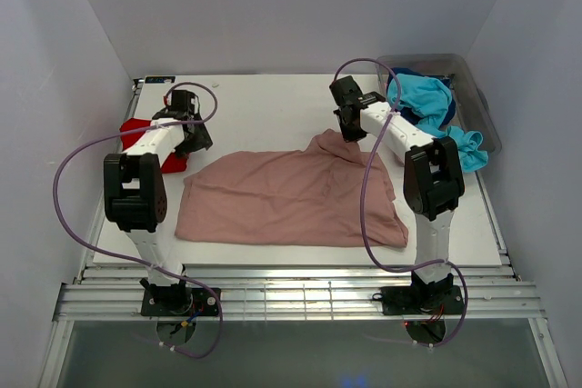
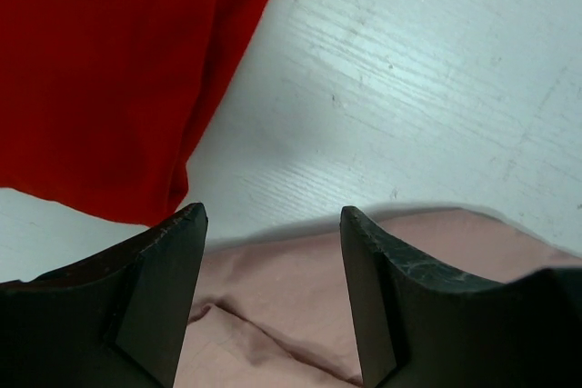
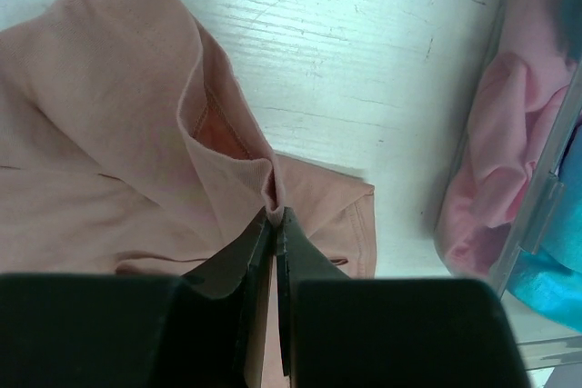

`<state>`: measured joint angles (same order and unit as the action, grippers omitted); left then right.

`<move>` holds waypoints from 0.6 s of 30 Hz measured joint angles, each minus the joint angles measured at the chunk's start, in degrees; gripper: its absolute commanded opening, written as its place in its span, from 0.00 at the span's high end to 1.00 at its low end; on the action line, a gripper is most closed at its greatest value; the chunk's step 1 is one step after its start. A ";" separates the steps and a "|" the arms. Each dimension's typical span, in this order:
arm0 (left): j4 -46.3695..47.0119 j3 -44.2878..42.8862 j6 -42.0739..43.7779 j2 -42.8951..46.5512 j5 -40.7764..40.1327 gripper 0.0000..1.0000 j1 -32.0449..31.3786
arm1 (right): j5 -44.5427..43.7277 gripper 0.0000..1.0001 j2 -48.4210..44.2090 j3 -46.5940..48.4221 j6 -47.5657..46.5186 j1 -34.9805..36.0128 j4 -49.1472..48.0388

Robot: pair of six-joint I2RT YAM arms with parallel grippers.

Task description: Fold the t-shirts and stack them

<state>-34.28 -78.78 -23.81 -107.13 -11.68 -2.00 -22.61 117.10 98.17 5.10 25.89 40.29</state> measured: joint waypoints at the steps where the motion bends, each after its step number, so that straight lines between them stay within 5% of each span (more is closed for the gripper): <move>1: -0.28 0.24 -0.04 0.13 0.68 0.29 -0.04 | 0.09 0.92 0.02 0.02 -0.02 -0.02 0.07; 15: -1.07 7.82 -2.38 0.72 7.08 0.30 -0.15 | 1.79 0.92 0.09 0.24 0.35 -0.07 0.17; 18: -0.74 7.87 -2.67 0.66 7.65 0.41 -0.15 | 1.84 0.92 0.09 -0.44 0.44 -0.07 0.11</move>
<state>-35.03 -70.91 -26.48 -106.48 -4.03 -2.15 -20.78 117.19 97.73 5.54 25.82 40.40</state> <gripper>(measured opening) 0.685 0.081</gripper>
